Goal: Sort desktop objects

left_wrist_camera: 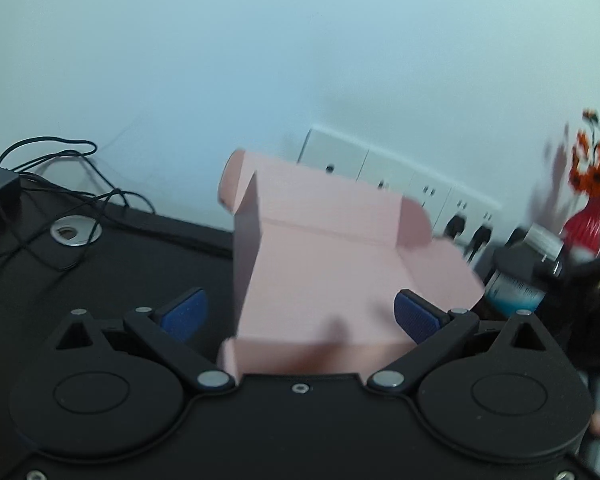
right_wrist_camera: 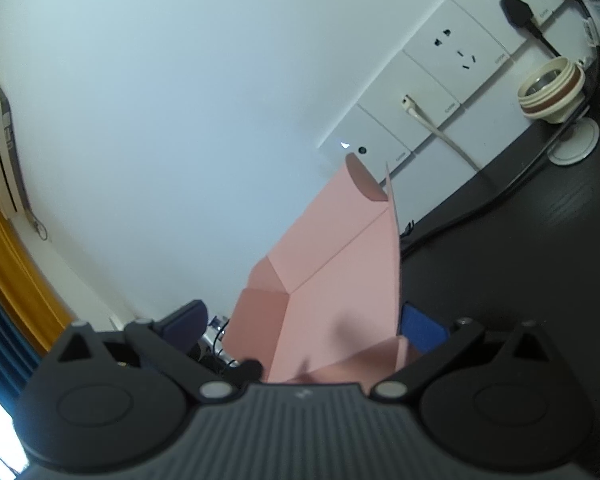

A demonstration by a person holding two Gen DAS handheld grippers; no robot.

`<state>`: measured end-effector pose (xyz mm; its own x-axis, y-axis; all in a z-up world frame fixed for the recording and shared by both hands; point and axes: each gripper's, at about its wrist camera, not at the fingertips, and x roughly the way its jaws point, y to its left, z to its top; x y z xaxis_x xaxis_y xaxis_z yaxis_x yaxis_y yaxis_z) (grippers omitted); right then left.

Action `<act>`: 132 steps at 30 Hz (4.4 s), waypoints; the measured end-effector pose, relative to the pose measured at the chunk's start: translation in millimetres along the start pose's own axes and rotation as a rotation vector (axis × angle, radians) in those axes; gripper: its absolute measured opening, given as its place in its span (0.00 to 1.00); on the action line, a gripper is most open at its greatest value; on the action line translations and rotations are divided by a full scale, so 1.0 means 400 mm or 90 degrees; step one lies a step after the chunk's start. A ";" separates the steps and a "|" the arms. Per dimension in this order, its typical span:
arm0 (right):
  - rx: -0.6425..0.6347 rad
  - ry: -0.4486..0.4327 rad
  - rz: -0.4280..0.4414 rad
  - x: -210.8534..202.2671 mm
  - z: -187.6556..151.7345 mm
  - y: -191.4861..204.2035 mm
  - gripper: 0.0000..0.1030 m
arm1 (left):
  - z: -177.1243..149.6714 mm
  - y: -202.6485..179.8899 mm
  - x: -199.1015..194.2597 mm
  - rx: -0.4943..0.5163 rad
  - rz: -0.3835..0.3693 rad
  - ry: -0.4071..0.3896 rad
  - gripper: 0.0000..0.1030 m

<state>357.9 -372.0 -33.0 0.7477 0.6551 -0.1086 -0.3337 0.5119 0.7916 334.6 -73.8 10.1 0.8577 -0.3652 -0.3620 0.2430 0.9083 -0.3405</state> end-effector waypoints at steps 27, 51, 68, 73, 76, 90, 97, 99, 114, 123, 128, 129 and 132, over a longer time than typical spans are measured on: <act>-0.051 -0.048 -0.019 -0.030 -0.004 0.035 0.99 | -0.003 0.029 0.002 -0.032 -0.083 0.019 1.00; -0.051 -0.099 -0.037 -0.034 0.001 0.007 0.99 | 0.007 0.056 0.025 -0.078 -0.085 0.037 1.00; -0.097 -0.065 0.017 0.009 -0.009 0.072 0.99 | 0.011 0.066 0.016 -0.097 -0.093 0.039 1.00; -0.112 -0.070 0.017 0.011 -0.006 0.078 0.99 | 0.008 0.070 0.012 -0.096 -0.096 0.035 1.00; -0.127 -0.069 0.015 0.007 -0.006 0.083 0.99 | 0.008 0.071 0.011 -0.096 -0.098 0.037 1.00; -0.168 -0.030 0.027 -0.012 -0.015 0.102 0.99 | 0.010 0.077 -0.006 -0.081 -0.105 0.030 1.00; -0.189 -0.013 0.027 -0.027 -0.021 0.115 0.99 | 0.007 0.070 -0.011 -0.062 -0.104 0.036 1.00; -0.198 -0.009 0.027 -0.025 -0.025 0.118 0.99 | 0.004 0.066 -0.013 -0.055 -0.101 0.035 1.00; -0.352 0.006 -0.035 -0.007 -0.077 0.188 0.99 | -0.013 0.021 -0.025 0.008 -0.056 0.026 0.99; -0.328 0.004 -0.023 -0.006 -0.067 0.181 0.99 | -0.014 0.009 -0.025 0.021 -0.049 0.027 0.99; -0.311 0.001 -0.017 -0.017 -0.057 0.168 0.99 | -0.018 0.002 -0.023 0.034 -0.042 0.022 0.99; -0.305 -0.001 -0.017 -0.018 -0.055 0.164 0.99 | -0.018 0.003 -0.022 0.033 -0.044 0.022 0.99; -0.265 -0.009 -0.005 -0.021 -0.036 0.140 0.99 | -0.017 0.010 -0.021 0.023 -0.051 0.023 0.99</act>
<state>324.5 -340.8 3.8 0.7578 0.6442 -0.1037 -0.5292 0.6998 0.4798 325.4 -68.6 6.1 0.8182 -0.4435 -0.3659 0.3273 0.8825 -0.3377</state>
